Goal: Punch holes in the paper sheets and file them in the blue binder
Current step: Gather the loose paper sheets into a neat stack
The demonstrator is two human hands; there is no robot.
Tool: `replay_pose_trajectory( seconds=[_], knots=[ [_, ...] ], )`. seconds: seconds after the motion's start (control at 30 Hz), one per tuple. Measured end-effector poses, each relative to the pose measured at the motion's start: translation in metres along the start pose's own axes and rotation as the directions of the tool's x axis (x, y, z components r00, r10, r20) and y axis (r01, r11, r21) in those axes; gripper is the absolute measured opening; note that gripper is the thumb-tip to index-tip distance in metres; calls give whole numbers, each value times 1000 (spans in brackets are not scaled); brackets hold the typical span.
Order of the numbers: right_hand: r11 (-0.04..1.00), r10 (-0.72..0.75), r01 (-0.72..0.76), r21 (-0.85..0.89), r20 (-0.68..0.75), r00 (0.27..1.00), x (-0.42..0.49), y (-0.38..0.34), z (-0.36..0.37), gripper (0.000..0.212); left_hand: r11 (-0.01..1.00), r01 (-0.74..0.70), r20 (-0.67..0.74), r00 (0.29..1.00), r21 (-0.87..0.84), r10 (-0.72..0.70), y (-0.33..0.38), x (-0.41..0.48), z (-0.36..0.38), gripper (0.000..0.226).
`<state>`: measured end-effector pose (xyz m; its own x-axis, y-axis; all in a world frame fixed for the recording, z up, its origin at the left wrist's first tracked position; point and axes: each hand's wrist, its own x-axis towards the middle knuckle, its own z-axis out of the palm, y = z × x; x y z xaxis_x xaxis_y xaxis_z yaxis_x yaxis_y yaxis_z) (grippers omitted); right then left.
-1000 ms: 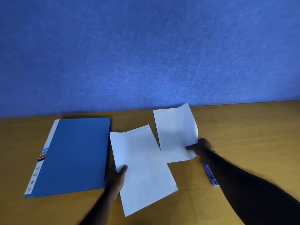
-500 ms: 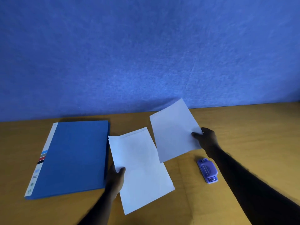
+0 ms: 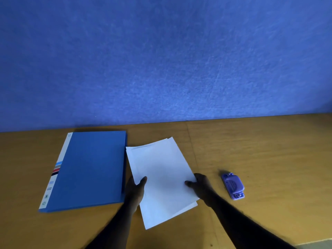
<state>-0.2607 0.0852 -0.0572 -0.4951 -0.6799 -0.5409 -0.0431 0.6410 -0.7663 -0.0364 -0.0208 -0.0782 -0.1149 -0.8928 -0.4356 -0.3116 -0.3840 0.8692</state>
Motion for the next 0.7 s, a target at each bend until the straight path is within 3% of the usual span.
replay_pose_trajectory(
  seconds=[0.17,0.27,0.33,0.4,0.5,0.6,0.7],
  knots=[
    [956,-14,11,-294,-9,1000,3,2,24,48,999,42,-37,998,12,-42,0,1,4,41],
    [811,-51,-15,-585,-96,994,3,7,26,70,1000,12,2,1000,-6,-12,-2,2,3,38],
    [764,-67,-55,-643,-164,984,6,11,20,76,999,-40,55,998,-13,41,-2,2,3,32],
    [847,-42,-57,-528,-174,984,11,12,9,71,995,-102,110,989,-14,103,1,1,1,27],
    [993,-31,17,-119,-114,993,12,6,-8,55,982,-190,193,963,-15,189,13,-7,1,31],
    [975,-45,46,218,-11,999,8,-5,-17,44,969,-244,245,938,-32,245,25,-13,3,36],
    [922,-151,133,365,22,988,-4,-23,-23,16,954,-296,251,921,-47,298,43,-19,10,34]
  ],
)
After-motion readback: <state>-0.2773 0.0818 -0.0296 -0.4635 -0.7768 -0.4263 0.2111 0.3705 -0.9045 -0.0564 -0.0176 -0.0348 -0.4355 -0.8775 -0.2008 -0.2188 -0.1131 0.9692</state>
